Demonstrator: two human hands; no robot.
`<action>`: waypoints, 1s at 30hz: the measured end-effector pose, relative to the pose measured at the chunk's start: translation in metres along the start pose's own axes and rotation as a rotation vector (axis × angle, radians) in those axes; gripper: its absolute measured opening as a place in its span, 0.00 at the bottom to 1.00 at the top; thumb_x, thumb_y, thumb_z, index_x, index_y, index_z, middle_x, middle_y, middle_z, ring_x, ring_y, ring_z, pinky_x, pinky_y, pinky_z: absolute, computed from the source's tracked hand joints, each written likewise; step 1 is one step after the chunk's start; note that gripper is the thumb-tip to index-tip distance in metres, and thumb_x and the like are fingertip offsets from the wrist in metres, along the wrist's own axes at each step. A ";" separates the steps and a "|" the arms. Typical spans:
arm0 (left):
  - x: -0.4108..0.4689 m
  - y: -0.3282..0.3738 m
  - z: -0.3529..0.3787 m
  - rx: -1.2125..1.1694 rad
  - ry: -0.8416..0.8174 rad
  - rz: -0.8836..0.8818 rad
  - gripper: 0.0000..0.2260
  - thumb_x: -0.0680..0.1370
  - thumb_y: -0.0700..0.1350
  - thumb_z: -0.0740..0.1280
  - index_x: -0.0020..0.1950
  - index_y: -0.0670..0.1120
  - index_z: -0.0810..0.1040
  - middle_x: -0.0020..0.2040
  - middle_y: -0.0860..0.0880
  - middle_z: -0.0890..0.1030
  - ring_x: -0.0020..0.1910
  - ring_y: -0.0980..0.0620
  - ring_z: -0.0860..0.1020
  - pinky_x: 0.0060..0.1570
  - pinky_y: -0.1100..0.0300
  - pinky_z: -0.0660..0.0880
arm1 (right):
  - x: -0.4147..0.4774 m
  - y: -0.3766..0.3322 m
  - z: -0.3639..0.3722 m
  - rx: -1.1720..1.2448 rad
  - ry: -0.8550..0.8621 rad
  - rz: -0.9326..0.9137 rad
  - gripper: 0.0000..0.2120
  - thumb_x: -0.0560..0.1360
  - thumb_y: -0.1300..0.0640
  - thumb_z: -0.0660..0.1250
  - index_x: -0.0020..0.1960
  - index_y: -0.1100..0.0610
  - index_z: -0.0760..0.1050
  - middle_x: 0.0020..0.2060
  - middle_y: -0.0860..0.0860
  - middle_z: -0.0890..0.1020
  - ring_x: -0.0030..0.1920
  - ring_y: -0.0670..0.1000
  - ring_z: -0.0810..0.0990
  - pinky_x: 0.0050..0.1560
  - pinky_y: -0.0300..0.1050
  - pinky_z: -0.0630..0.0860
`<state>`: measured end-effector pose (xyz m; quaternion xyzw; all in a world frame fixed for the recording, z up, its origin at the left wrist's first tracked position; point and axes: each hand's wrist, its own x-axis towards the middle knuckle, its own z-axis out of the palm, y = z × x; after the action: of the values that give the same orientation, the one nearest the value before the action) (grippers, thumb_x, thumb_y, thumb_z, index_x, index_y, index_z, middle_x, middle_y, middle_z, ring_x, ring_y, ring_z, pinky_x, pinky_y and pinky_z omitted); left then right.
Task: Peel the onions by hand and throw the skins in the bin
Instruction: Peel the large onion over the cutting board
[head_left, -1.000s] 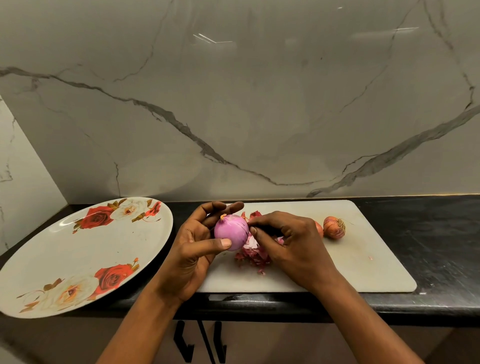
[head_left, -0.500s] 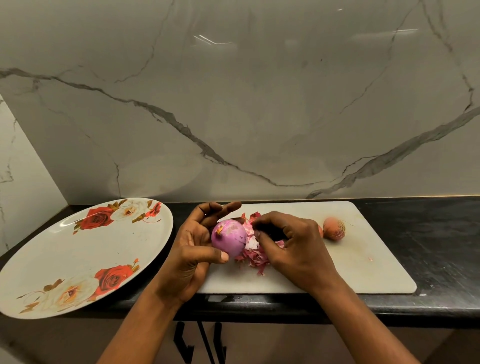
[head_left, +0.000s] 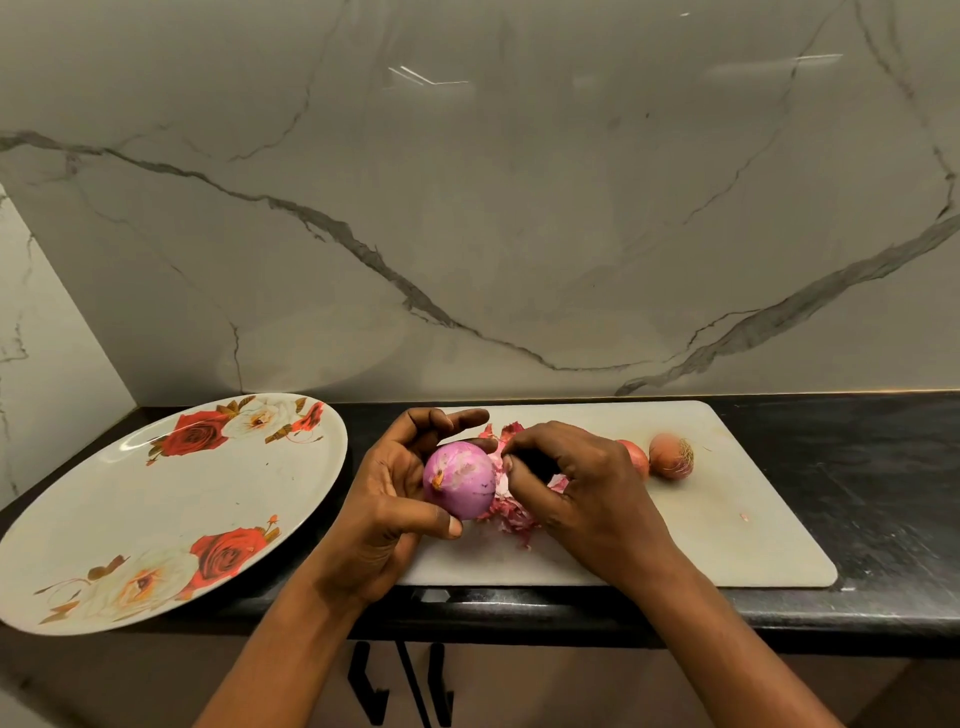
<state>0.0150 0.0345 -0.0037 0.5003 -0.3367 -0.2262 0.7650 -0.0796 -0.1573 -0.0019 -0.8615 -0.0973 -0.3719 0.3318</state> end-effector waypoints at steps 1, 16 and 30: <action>0.000 0.000 0.000 -0.002 0.006 0.000 0.38 0.57 0.21 0.67 0.67 0.38 0.69 0.72 0.39 0.77 0.71 0.34 0.76 0.59 0.45 0.81 | 0.000 0.000 0.000 -0.014 0.026 0.011 0.01 0.78 0.61 0.72 0.49 0.57 0.82 0.40 0.48 0.83 0.40 0.47 0.80 0.41 0.44 0.76; -0.001 -0.001 -0.002 -0.008 0.009 0.008 0.37 0.58 0.21 0.67 0.66 0.40 0.70 0.72 0.39 0.77 0.71 0.34 0.76 0.57 0.47 0.82 | -0.003 0.001 0.001 -0.028 -0.059 -0.022 0.03 0.79 0.58 0.71 0.52 0.54 0.83 0.42 0.45 0.83 0.42 0.44 0.80 0.42 0.40 0.79; -0.004 0.023 0.009 0.179 0.252 0.091 0.31 0.65 0.31 0.79 0.66 0.44 0.78 0.63 0.42 0.83 0.62 0.41 0.83 0.50 0.47 0.79 | -0.007 0.003 0.001 -0.184 -0.023 -0.052 0.05 0.80 0.53 0.73 0.53 0.52 0.78 0.45 0.45 0.82 0.40 0.45 0.80 0.37 0.44 0.80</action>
<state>0.0063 0.0408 0.0190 0.5753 -0.2790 -0.0959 0.7629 -0.0830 -0.1587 -0.0088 -0.8897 -0.0891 -0.3778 0.2403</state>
